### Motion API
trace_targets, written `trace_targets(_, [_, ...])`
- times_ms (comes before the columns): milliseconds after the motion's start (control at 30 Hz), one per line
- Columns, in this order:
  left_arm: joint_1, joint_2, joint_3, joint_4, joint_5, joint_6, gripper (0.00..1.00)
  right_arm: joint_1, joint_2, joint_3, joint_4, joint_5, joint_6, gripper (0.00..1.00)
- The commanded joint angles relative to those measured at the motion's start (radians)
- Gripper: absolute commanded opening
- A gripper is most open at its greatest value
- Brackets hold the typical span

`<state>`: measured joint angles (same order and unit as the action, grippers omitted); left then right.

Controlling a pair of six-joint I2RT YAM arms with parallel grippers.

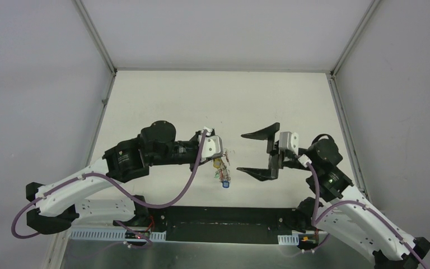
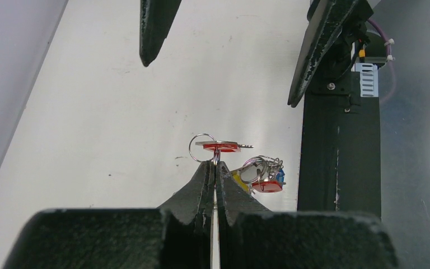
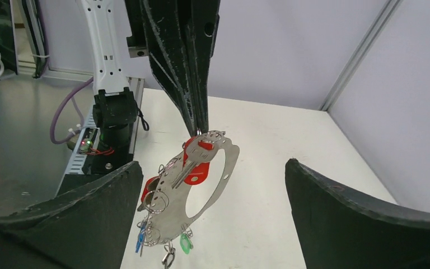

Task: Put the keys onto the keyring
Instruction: Adjust the key on the keyring.

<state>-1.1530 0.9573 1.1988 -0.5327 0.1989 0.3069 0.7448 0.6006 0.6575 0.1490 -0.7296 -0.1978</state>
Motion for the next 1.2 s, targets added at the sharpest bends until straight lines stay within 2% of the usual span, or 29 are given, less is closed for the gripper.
trace_targets(0, [-0.008,0.001,0.054,0.023,-0.015,0.010,0.00,0.002,0.067,0.073,0.026,0.029,0.183,1.00])
trace_targets(133, [-0.009,0.004,0.046,0.023,-0.008,0.006,0.00,0.002,0.110,0.121,-0.024,0.152,0.385,1.00])
trace_targets(200, [-0.008,0.007,0.041,0.024,-0.006,0.001,0.00,0.002,0.129,0.148,-0.079,0.137,0.421,1.00])
trace_targets(300, [-0.008,0.011,0.038,0.025,0.000,-0.014,0.00,0.002,0.151,0.153,-0.113,0.036,0.419,0.99])
trace_targets(367, [-0.008,0.014,0.036,0.024,0.000,-0.022,0.00,0.002,0.159,0.143,-0.112,-0.001,0.417,0.92])
trace_targets(467, [-0.008,0.017,0.032,0.025,0.000,-0.031,0.00,0.002,0.170,0.126,-0.098,-0.031,0.416,0.73])
trace_targets(567, [-0.008,0.019,0.030,0.025,0.000,-0.035,0.00,0.002,0.189,0.109,-0.077,-0.069,0.420,0.65])
trace_targets(700, [-0.008,0.024,0.031,0.024,0.000,-0.045,0.00,0.003,0.218,0.085,-0.043,-0.082,0.427,0.62])
trace_targets(933, [-0.008,0.024,0.030,0.025,-0.001,-0.057,0.00,0.004,0.275,0.064,0.033,-0.113,0.448,0.64])
trace_targets(1000, [-0.008,0.026,0.028,0.025,0.001,-0.060,0.00,0.005,0.290,0.061,0.046,-0.119,0.454,0.62])
trace_targets(1033, [-0.008,0.026,0.028,0.025,0.001,-0.060,0.00,0.005,0.294,0.060,0.053,-0.125,0.457,0.58])
trace_targets(1167, [-0.008,0.025,0.028,0.024,0.001,-0.061,0.00,0.005,0.300,0.055,0.065,-0.137,0.458,0.24])
